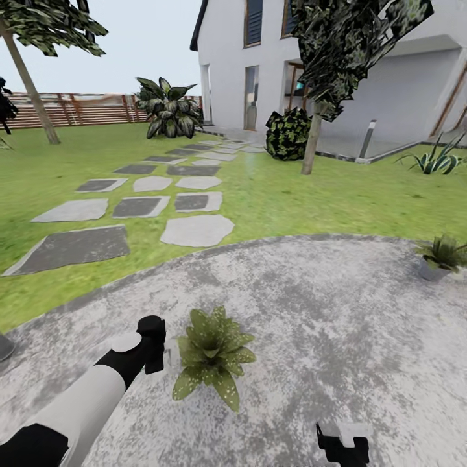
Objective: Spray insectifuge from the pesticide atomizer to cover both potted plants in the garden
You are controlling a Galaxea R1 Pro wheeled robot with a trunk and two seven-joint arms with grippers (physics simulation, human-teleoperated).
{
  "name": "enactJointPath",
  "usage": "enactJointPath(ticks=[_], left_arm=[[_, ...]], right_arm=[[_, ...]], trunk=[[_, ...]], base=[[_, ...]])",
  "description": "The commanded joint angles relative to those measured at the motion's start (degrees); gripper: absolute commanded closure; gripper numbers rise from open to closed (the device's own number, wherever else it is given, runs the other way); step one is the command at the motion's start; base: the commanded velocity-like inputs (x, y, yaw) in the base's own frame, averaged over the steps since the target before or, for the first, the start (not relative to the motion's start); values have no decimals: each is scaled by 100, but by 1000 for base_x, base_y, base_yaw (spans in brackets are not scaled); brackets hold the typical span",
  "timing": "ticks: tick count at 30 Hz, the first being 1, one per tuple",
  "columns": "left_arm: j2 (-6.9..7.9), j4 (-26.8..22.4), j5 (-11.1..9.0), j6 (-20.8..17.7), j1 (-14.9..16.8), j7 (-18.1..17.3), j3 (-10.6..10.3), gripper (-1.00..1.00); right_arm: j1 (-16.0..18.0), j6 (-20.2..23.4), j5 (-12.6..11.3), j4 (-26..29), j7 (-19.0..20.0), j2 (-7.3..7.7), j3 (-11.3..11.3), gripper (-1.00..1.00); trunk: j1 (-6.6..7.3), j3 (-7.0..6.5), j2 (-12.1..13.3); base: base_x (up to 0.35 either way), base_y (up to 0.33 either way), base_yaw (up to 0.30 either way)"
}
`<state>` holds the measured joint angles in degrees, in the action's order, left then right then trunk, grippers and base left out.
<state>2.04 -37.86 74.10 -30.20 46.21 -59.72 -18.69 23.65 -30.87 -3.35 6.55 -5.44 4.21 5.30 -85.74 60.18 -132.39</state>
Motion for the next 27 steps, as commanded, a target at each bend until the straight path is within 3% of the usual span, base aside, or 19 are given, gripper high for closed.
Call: enactJointPath(ticks=[1, 10, 16, 27], left_arm=[[7, -11, 1, -48, 2, -31, -34, 100], [-2, 38, 0, -48, 2, -15, -74, 100], [-10, 8, -8, -55, 2, 1, -82, 100], [-84, 60, -11, -50, -113, 8, -80, 100]], right_arm=[[5, -15, -34, -5, -27, 1, 50, -100], [3, -15, -27, -14, -27, 10, 49, -100], [2, -15, -26, -14, -36, 10, 50, -100], [5, -15, -33, -14, -36, 10, 50, -100]], trunk=[[0, 5, -2], [0, 5, -2], [0, 5, -2], [0, 5, -2]], base=[[155, 162, -125], [237, 204, -12], [36, 4, 0], [236, 0, 0]])
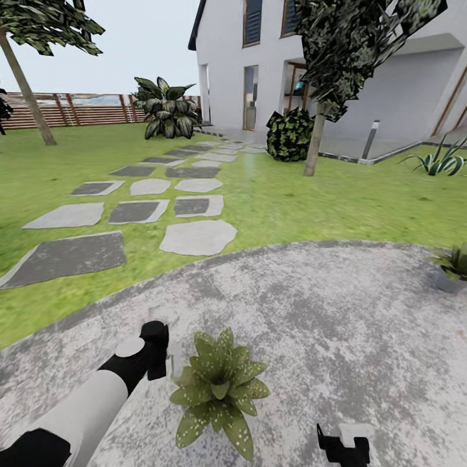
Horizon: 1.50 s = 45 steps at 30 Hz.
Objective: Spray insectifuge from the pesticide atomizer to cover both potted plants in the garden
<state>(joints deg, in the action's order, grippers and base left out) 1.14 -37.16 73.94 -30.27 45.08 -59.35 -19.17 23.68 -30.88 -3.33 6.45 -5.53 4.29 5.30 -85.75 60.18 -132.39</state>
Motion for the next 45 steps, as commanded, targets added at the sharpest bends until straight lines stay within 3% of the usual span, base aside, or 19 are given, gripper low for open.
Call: enactJointPath(ticks=[1, 8, 12, 13, 15, 17, 20, 29, 34, 38, 41, 45], left_arm=[[22, -12, 14, -39, -52, -24, -33, 100], [199, -2, -10, -24, -224, 19, -8, 100], [378, -2, -43, 0, -227, 20, 16, 100], [385, -2, -80, 60, -227, 20, 22, 100], [396, -2, -383, 526, -226, 15, 65, 100], [434, 4, -487, 653, -227, 22, 76, 100], [504, 51, -524, 690, -227, 30, 74, 100], [485, 684, -526, 672, -226, 447, 77, 100], [464, 709, -579, 680, -226, 618, 386, 100], [467, 704, -667, 680, -227, 627, 417, 100], [503, 645, -910, 682, -224, 633, 680, 100], [490, 661, -900, 728, -225, 636, 1000, 100]], right_arm=[[4, -14, -35, -3, -27, 1, 50, -100], [2, -14, -28, -3, -26, 1, 50, -100], [3, -14, -27, -3, -21, 1, 50, -100], [1, -14, -27, -3, -20, 1, 50, -100], [1, -14, -27, -3, -25, 0, 50, -100], [2, -14, -27, -3, -23, 1, 50, -100], [0, -14, -27, -3, -19, -6, 56, -100], [2, -14, -27, -8, -18, -4, 53, -100], [4, -14, -27, -12, -25, 1, 50, -100], [2, -14, -27, -12, -23, 1, 52, -100], [3, -14, -20, -17, -24, 1, 56, -100], [0, -14, -18, -18, -25, 1, 52, -100]], trunk=[[1, 4, -2], [1, 4, -2], [1, 4, -2], [1, 4, -2], [1, 4, -2], [1, 4, -2], [1, 4, -2], [1, 4, -2], [1, 4, -2], [1, 4, -2], [1, 4, -2], [1, 4, -2]], base=[[20, 0, 0], [3, 0, 0], [0, 0, 0], [0, 0, 0], [0, 0, 0], [0, 0, 0], [0, 0, 0], [0, 0, 0], [0, 0, 0], [0, 0, 0], [0, 0, 0], [0, 0, 0]])
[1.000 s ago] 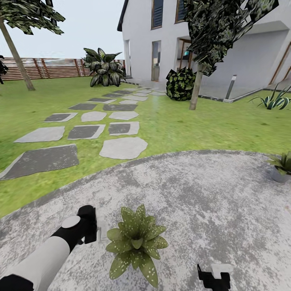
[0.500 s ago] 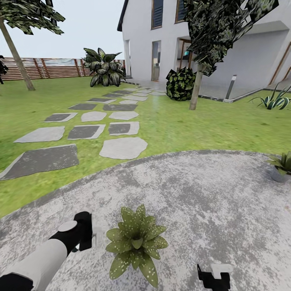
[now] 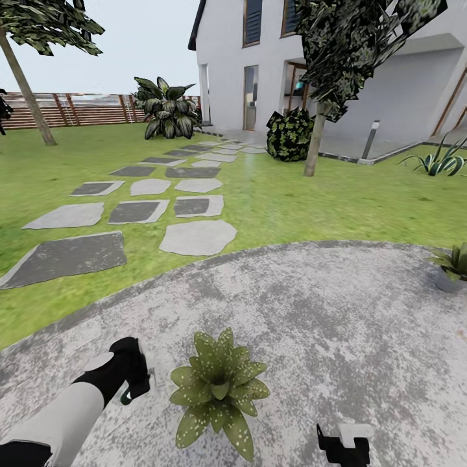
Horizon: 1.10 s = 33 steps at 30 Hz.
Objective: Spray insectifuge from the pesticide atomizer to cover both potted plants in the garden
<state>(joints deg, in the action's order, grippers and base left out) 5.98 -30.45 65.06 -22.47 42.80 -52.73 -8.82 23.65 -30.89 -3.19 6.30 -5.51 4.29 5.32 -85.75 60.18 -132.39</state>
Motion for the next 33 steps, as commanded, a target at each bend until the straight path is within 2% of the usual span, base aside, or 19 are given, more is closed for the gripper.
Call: enactJointPath(ticks=[1, 3, 4, 5, 7, 13, 14, 16, 17, 19, 21, 25, 29, 32, 33], left_arm=[[15, 8, -5, -50, 1, -26, -27, 100], [38, 33, 7, -38, -61, -20, -16, 100], [58, 25, 46, -33, -233, 55, -38, 100], [65, 1, 185, -33, -402, 284, -75, 100], [59, -14, 328, -26, -492, 575, -83, 100], [-3, -60, 361, -42, -524, 720, -45, 100], [-1, -64, 296, -45, -512, 717, -42, 100], [20, -65, 38, -42, -493, 713, -44, 100], [36, -66, -169, -37, -484, 712, -47, 100], [66, -66, -427, -6, -472, 712, -49, 100], [75, -66, -502, 41, -467, 718, -45, 100], [109, -60, -527, 80, -466, 720, -43, 100], [173, -63, -424, 272, -402, 695, -69, 100], [177, -64, -133, 285, -289, 674, -83, 100], [180, -65, 25, 282, -264, 644, -79, 100]], right_arm=[[3, -14, -32, -2, -28, 1, 51, -100], [4, -14, -32, -1, -25, 1, 52, -100], [3, -14, -32, 0, -25, 1, 55, -100], [4, -14, -32, 0, -28, 1, 51, -100], [5, -14, -32, -1, -26, 1, 53, -100], [4, -14, -32, -4, -24, -6, 57, -100], [4, -14, -32, -5, -25, -5, 57, -100], [4, -13, -32, -5, -25, -7, 57, -100], [4, -14, -32, -3, -23, -7, 57, -100], [2, -14, -32, -4, -21, -6, 57, -100], [7, -14, -32, -3, -21, -7, 57, -100], [4, -14, -32, 2, -21, -7, 57, -100], [5, -14, -32, 3, -21, -7, 57, -100], [7, -14, -31, 3, -21, -7, 57, -100], [7, -14, -32, 3, -21, -7, 57, -100]], trunk=[[1, 5, -2], [1, 5, -2], [1, 5, -2], [1, 5, -2], [1, 5, -2], [1, 5, -2], [1, 5, -2], [1, 5, -2], [1, 5, -2], [1, 5, -2], [1, 5, -2], [1, 5, -2], [1, 5, -2], [1, 5, -2], [1, 5, -2]], base=[[0, 0, 0], [0, 0, 0], [0, 0, 0], [0, 0, 0], [0, 0, 0], [0, 0, 0], [0, 0, 0], [0, 0, 0], [0, 0, 0], [0, 0, 0], [0, 0, 0], [0, 0, 0], [0, 0, 0], [0, 0, 0], [0, 0, 0]])
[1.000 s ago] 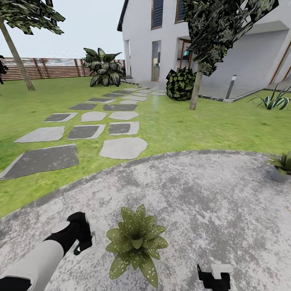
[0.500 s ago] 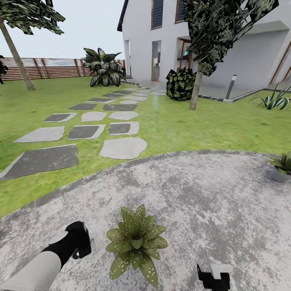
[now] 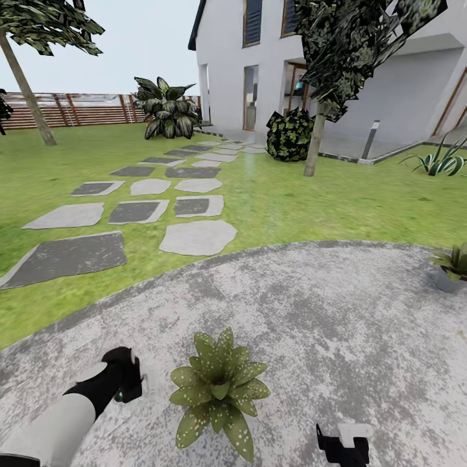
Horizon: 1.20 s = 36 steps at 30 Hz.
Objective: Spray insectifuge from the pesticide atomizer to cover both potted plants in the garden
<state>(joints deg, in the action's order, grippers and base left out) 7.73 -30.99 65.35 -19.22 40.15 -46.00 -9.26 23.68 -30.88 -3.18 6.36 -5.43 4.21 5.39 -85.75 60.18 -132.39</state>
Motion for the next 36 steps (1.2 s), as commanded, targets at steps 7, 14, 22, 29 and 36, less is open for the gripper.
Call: enactJointPath(ticks=[7, 14, 22, 29, 36], left_arm=[[103, -12, 513, -37, 325, -1803, -55, 100], [75, -70, 1403, 167, 450, -2062, -29, 100], [11, -806, 1322, 246, 456, -1374, 649, 100], [-262, -976, 1309, 241, 525, -2288, 701, 100], [-306, -2202, 1323, -405, 490, -3413, 686, 100]], right_arm=[[2, -14, -33, -3, -28, 1, 50, -100], [-1, -14, -29, -3, -28, 1, 50, -100], [0, -14, -26, -10, -28, 1, 50, -100], [2, -14, -33, -5, -28, 9, 44, -100], [0, -14, -33, -3, -28, 4, 50, -100]], trunk=[[1, 5, -2], [1, 5, -2], [1, 5, -2], [1, 5, -2], [1, 5, -2]], base=[[0, 0, 0], [0, 0, 0], [0, 0, 0], [0, 0, 0], [0, -11, 0]])
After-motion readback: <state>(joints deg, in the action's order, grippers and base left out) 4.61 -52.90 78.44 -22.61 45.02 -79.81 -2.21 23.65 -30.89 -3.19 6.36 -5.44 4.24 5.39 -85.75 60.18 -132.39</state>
